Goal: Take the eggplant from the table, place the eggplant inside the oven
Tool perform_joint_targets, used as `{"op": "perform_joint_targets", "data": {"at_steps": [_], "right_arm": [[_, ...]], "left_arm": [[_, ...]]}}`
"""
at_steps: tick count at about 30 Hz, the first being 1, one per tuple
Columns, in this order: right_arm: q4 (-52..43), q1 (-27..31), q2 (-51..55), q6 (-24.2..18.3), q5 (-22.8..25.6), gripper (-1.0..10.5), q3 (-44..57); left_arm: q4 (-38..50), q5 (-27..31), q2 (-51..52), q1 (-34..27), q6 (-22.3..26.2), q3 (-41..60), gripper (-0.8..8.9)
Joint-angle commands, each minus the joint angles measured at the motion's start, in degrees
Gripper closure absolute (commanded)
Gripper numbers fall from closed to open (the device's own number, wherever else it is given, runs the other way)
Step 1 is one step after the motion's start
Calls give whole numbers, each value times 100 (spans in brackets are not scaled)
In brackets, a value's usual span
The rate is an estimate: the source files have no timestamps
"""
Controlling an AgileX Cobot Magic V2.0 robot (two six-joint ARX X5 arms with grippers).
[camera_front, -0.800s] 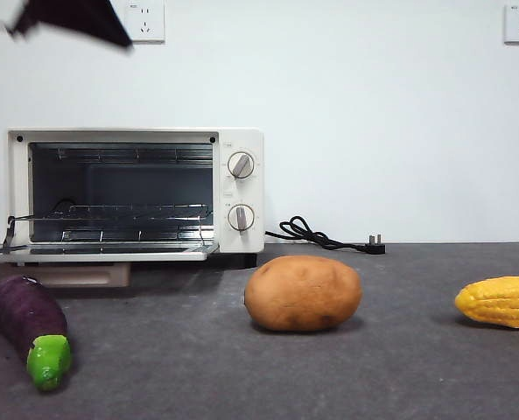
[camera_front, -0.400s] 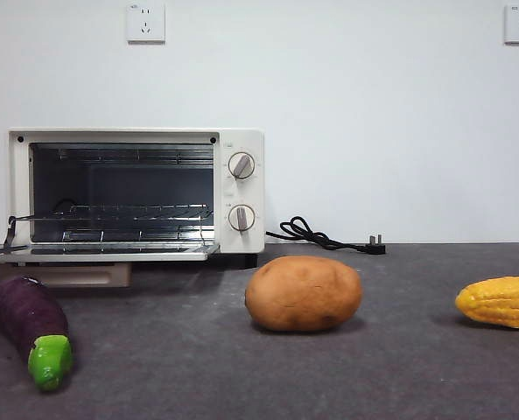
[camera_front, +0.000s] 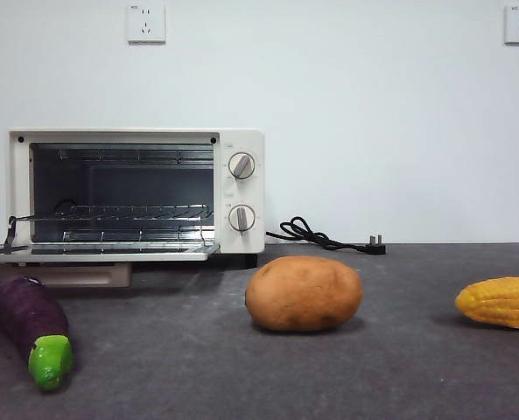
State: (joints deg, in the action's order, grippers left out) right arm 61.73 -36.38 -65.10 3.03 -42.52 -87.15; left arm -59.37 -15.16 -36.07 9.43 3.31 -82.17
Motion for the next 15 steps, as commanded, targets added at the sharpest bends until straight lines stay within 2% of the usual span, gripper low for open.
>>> {"op": "perform_joint_targets", "data": {"at_steps": [1,3,10,15], "right_arm": [[-352,-402,-225,68,328,350,-4],[-632,-739,-444,197,708,350,-4],[-1172,-1716,-1377,258,2111,350,-2],[-1471,-2103,-2203,297,2712,350,-4]], "left_arm": [[-160,-20,37,-13,-133,22,819],[-339,-24,33,-13,-133,22,819],[-444,-24,35,-13,-133,22,819],[-442,-24,35,-13,-133,22,819]]}}
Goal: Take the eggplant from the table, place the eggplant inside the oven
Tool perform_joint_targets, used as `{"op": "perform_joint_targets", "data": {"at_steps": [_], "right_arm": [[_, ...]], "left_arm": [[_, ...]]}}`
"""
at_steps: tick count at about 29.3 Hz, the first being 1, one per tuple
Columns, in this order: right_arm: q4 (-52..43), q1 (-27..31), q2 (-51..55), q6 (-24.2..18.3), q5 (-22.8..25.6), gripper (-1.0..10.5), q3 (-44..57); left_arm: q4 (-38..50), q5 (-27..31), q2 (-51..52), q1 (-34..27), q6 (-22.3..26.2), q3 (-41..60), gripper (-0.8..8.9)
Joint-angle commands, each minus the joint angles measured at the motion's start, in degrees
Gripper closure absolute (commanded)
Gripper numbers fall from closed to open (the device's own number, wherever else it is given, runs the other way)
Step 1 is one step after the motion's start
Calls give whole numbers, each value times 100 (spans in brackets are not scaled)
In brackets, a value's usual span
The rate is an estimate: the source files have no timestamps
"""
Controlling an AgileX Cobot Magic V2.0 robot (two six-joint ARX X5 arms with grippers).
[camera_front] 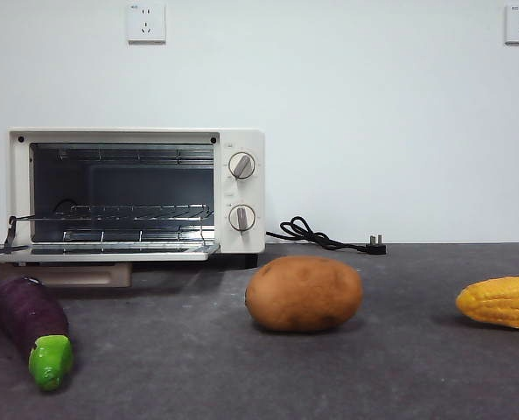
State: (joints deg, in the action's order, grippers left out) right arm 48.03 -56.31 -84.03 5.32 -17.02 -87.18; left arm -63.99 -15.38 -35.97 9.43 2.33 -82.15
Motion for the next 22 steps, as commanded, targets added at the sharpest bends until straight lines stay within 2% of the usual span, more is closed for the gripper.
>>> {"op": "perform_joint_targets", "data": {"at_steps": [1,5,16,22], "right_arm": [[-162,-164,-492,68,245,350,0],[-404,-317,-1145,118,426,350,-2],[-1209,-525,-2575,487,533,351,0],[-1250,-636,-3075,632,1025,351,0]], "left_arm": [[20,-2,24,-13,-35,20,819],[20,-2,24,-13,-28,20,819],[-28,-2,24,-11,0,20,819],[-136,-2,24,0,85,20,819]]}}
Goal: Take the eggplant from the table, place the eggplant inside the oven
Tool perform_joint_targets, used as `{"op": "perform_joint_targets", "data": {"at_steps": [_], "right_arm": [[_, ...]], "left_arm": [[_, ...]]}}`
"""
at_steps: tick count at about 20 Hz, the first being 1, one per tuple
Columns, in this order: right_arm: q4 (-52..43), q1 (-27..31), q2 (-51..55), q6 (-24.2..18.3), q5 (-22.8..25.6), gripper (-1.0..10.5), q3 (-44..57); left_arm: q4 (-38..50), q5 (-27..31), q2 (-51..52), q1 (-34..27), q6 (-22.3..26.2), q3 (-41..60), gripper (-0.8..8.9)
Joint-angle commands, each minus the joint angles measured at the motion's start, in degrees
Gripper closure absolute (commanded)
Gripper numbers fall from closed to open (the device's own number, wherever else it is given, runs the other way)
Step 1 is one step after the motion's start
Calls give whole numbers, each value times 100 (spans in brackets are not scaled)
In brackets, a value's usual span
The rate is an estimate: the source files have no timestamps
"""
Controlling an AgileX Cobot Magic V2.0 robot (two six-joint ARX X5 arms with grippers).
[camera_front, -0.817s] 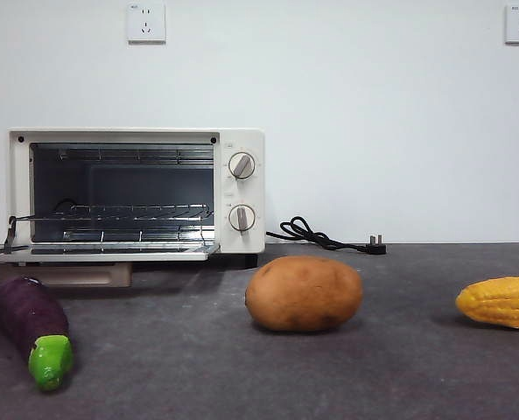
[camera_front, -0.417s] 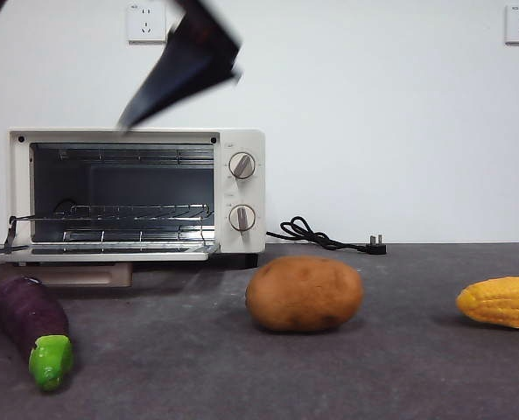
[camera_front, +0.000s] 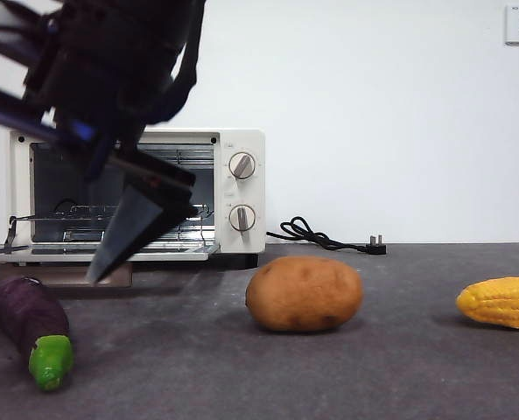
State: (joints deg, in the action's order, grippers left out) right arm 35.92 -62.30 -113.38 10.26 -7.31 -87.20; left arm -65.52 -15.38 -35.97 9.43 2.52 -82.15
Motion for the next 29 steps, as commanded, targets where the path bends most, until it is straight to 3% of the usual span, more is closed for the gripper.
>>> {"op": "perform_joint_targets", "data": {"at_steps": [1,9,12,16,18,19,26,29], "right_arm": [[-66,-48,-223,205,94,351,2],[-184,-92,-531,348,636,366,2],[-212,-92,-636,470,723,558,2],[-173,-111,-715,531,739,625,2],[-160,-111,-715,562,743,902,2],[-179,-111,-713,562,741,965,2],[-240,-197,-708,562,732,958,0],[-205,-315,-402,490,476,958,-15]], "left_arm": [[17,-2,24,4,68,20,819],[-90,-2,24,4,125,20,819],[-107,0,24,4,199,20,819],[-105,0,24,4,219,20,819],[-105,0,24,4,221,20,819],[-105,0,24,4,221,20,819],[-105,2,24,4,223,20,819],[-105,9,24,4,260,20,819]]}}
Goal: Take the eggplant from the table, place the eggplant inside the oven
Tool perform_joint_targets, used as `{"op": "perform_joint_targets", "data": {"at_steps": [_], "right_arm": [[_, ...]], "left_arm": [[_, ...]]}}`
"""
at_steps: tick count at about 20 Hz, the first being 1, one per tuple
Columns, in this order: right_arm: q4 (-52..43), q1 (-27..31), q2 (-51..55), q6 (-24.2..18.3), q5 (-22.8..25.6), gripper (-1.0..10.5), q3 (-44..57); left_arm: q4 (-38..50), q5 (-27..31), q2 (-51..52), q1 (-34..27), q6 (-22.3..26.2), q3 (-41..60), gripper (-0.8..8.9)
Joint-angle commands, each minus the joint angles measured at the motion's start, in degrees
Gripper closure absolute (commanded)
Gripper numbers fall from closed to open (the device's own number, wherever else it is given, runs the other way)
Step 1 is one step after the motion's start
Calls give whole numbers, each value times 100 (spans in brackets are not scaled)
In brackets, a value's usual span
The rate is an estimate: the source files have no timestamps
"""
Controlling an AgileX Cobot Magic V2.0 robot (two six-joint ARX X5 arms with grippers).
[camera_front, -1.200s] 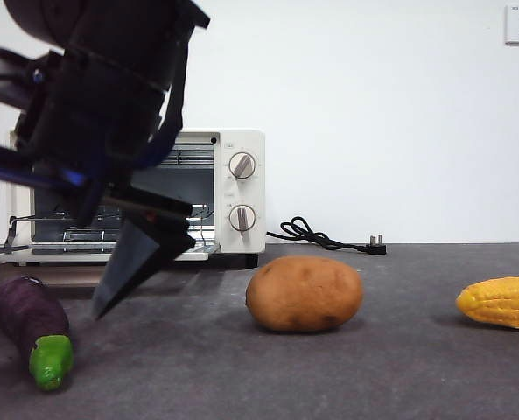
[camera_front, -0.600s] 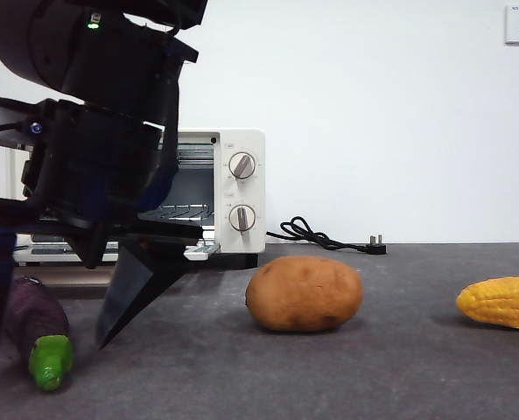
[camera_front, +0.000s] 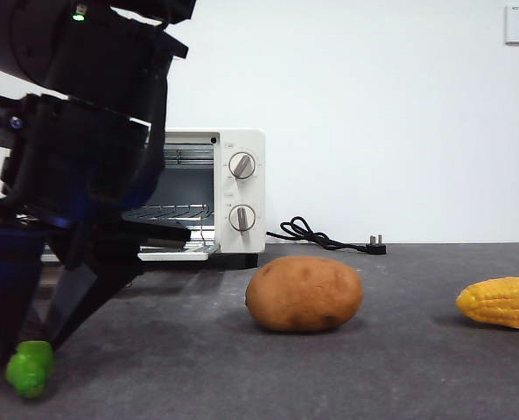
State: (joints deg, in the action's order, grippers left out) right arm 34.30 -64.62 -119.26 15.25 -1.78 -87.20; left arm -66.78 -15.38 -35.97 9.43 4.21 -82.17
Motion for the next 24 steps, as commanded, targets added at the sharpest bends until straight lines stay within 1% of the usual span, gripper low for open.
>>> {"op": "perform_joint_targets", "data": {"at_steps": [1,3,6,9,10,12,17,21,24], "right_arm": [[-42,-105,356,-46,-170,958,-42],[-160,-103,654,-46,-450,958,-42],[-459,170,813,-11,-1182,958,-109],[-820,599,809,179,-1449,958,-238],[-964,743,809,306,-1574,958,-245],[-1224,1073,796,568,-1947,958,-254],[-1814,1672,579,984,-2256,959,-254],[-2448,2020,247,1537,-2741,959,-278],[-2503,2153,-140,1609,-2771,959,-667]], "left_arm": [[20,20,24,4,92,22,819],[11,22,24,4,92,22,819],[-35,20,24,4,92,22,819],[-136,22,24,4,92,22,819],[-129,22,24,4,92,22,819],[-127,22,24,2,92,22,819],[-127,24,24,2,92,22,819],[-125,22,24,2,96,22,819],[-133,24,24,4,98,22,819]]}}
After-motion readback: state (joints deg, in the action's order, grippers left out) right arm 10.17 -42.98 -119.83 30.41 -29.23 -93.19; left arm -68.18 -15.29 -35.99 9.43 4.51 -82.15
